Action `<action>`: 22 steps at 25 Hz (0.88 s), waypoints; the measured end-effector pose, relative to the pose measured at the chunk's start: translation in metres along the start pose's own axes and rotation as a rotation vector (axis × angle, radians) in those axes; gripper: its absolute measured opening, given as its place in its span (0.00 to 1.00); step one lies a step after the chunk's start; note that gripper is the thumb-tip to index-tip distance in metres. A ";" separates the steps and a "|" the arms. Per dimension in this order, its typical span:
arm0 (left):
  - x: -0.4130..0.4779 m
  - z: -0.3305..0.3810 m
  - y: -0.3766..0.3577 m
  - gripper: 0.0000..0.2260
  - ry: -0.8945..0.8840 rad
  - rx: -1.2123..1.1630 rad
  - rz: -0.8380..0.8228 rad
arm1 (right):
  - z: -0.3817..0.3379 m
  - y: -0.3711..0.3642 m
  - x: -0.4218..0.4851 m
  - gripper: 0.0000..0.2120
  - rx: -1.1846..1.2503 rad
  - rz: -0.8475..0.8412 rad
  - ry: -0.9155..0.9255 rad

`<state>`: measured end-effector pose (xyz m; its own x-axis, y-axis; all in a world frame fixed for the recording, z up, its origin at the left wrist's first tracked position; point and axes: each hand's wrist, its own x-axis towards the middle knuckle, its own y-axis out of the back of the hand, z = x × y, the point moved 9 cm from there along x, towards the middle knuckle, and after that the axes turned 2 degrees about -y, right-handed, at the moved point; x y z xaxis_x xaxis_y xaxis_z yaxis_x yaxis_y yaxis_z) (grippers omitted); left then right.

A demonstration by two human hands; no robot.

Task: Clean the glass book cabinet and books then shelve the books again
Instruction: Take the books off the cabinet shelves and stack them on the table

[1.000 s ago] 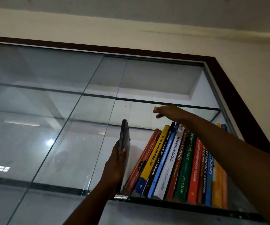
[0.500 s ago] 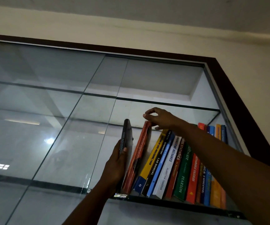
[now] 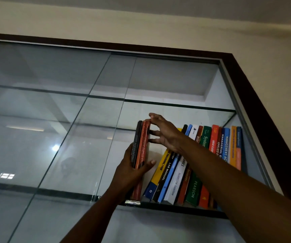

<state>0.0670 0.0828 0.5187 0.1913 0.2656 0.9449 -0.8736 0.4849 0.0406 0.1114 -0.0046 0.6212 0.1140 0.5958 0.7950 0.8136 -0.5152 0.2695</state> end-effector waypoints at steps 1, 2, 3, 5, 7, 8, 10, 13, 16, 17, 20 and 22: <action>0.000 0.000 -0.001 0.39 -0.005 -0.018 0.005 | 0.001 0.002 -0.002 0.19 -0.018 -0.002 0.011; 0.000 -0.002 -0.001 0.35 -0.004 -0.062 0.008 | 0.003 0.002 -0.003 0.23 -0.057 0.009 0.024; 0.002 -0.007 0.000 0.30 0.009 -0.109 0.014 | 0.010 0.002 -0.005 0.28 -0.117 0.043 0.025; 0.004 -0.017 0.004 0.24 0.046 -0.198 0.046 | 0.030 -0.008 -0.012 0.33 -0.247 0.091 -0.025; 0.004 -0.019 0.008 0.22 0.062 -0.261 0.069 | 0.043 -0.026 -0.019 0.32 -0.298 0.047 -0.070; 0.003 -0.019 0.009 0.22 0.063 -0.272 0.068 | 0.045 -0.033 -0.022 0.31 -0.262 0.029 -0.089; 0.000 -0.015 0.011 0.24 0.061 -0.259 0.059 | 0.046 -0.037 -0.024 0.32 -0.232 0.032 -0.099; -0.004 -0.010 0.013 0.27 0.042 -0.191 0.055 | 0.041 -0.028 -0.032 0.23 -0.424 0.090 -0.065; -0.012 0.017 0.014 0.20 -0.037 -0.105 0.078 | 0.023 -0.017 -0.045 0.18 -0.475 0.138 0.014; -0.016 0.032 0.013 0.19 -0.073 -0.068 0.066 | 0.017 -0.011 -0.051 0.18 -0.435 0.179 0.035; -0.027 0.067 0.013 0.25 -0.170 0.051 0.046 | 0.005 0.000 -0.071 0.21 -0.240 0.259 0.050; -0.037 0.080 0.018 0.25 -0.176 0.069 0.039 | -0.003 0.001 -0.086 0.23 -0.187 0.248 0.085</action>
<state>0.0090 0.0153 0.5106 0.0804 0.1304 0.9882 -0.9085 0.4175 0.0189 0.1013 -0.0579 0.5549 0.2415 0.3884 0.8893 0.6470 -0.7474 0.1507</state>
